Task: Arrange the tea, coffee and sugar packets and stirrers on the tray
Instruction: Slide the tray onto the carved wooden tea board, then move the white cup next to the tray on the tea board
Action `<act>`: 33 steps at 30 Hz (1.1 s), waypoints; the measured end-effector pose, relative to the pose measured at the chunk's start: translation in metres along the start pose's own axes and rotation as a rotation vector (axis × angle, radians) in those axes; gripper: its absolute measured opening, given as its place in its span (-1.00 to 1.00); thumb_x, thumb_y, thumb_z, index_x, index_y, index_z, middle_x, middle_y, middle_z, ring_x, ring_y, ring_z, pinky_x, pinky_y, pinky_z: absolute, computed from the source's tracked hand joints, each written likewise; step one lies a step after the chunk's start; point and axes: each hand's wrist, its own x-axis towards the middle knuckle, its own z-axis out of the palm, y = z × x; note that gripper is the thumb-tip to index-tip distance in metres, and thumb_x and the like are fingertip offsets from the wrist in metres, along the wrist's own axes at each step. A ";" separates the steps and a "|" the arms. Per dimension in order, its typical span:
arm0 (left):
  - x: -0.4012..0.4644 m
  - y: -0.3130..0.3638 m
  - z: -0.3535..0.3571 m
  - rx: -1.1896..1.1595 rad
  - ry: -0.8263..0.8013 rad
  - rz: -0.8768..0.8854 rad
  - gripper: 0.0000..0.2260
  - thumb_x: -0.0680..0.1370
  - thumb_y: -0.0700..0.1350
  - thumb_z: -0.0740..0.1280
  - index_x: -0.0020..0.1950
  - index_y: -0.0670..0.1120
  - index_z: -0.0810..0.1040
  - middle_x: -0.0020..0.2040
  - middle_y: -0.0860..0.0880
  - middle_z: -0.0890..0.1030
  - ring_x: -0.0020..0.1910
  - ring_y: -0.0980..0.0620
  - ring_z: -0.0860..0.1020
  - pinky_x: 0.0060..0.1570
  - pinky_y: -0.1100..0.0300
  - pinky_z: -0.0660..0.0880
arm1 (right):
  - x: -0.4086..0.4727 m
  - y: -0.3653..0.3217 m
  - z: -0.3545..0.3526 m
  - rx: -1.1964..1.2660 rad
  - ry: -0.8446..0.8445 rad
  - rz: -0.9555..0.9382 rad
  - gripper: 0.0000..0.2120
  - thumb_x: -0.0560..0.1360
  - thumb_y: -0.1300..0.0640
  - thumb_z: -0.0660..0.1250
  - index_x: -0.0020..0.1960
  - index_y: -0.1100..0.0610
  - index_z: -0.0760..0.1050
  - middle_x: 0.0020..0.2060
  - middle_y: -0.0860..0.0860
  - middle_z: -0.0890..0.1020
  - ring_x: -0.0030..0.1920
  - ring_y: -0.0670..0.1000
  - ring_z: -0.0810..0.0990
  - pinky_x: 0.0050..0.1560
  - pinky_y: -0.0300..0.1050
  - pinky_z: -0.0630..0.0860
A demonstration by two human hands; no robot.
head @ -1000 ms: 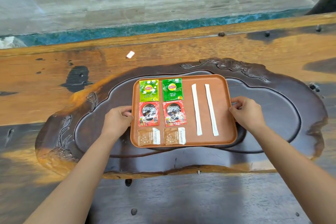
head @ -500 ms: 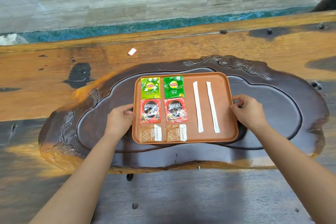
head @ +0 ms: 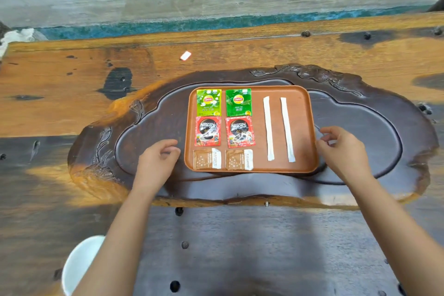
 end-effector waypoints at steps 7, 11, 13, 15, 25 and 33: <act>-0.128 -0.036 0.003 0.077 0.315 0.177 -0.74 0.51 -0.06 0.18 0.04 -0.13 0.60 -0.07 0.02 0.62 -0.08 0.14 0.52 -0.04 0.42 0.37 | -0.127 -0.017 0.063 0.009 -0.152 -0.370 -0.78 0.42 0.27 0.34 0.05 0.14 0.59 -0.04 0.05 0.61 -0.04 0.09 0.58 -0.07 -0.05 0.51; -0.153 -0.078 -0.027 0.315 0.348 0.216 -0.69 0.51 -0.07 0.14 0.08 -0.18 0.57 -0.01 -0.12 0.62 -0.01 -0.11 0.56 0.01 0.06 0.44 | -0.163 -0.018 0.103 -0.178 -0.171 -0.670 -0.78 0.41 0.20 0.28 0.02 0.18 0.60 -0.02 0.10 0.62 0.01 0.13 0.55 -0.06 0.00 0.54; -0.159 -0.100 -0.045 0.412 0.402 0.185 -0.68 0.49 -0.11 0.16 0.13 -0.21 0.54 0.06 -0.17 0.60 0.05 -0.18 0.54 0.08 0.01 0.39 | -0.171 -0.017 0.118 -0.265 -0.187 -0.778 -0.66 0.42 0.12 0.16 0.09 0.18 0.58 0.10 0.15 0.59 0.14 0.14 0.46 0.04 0.07 0.53; -0.161 -0.121 -0.060 0.481 0.419 0.104 -0.61 0.46 -0.09 0.16 0.21 -0.21 0.49 0.17 -0.21 0.53 0.15 -0.21 0.47 0.15 -0.05 0.34 | -0.173 -0.015 0.132 -0.346 -0.237 -0.882 -0.61 0.44 0.11 0.13 0.18 0.17 0.53 0.23 0.19 0.54 0.26 0.17 0.36 0.18 0.14 0.47; -0.172 -0.187 -0.093 0.409 0.246 -0.137 -0.57 0.49 -0.12 0.26 0.32 -0.26 0.38 0.23 -0.26 0.50 0.23 -0.24 0.39 0.22 -0.10 0.32 | -0.156 0.008 0.167 -0.624 -0.497 -1.195 -0.50 0.60 -0.11 -0.12 0.47 0.02 0.21 0.46 0.11 0.27 0.48 0.11 0.10 0.39 0.13 0.10; -0.178 -0.210 -0.120 0.033 0.130 -0.218 -0.80 0.58 -0.20 0.21 0.16 -0.09 0.54 0.08 -0.03 0.56 0.08 0.00 0.47 0.04 0.09 0.37 | -0.158 0.006 0.165 -0.635 -0.537 -1.159 -0.49 0.60 -0.13 -0.14 0.49 0.00 0.14 0.49 0.09 0.22 0.49 0.09 0.07 0.41 0.12 0.06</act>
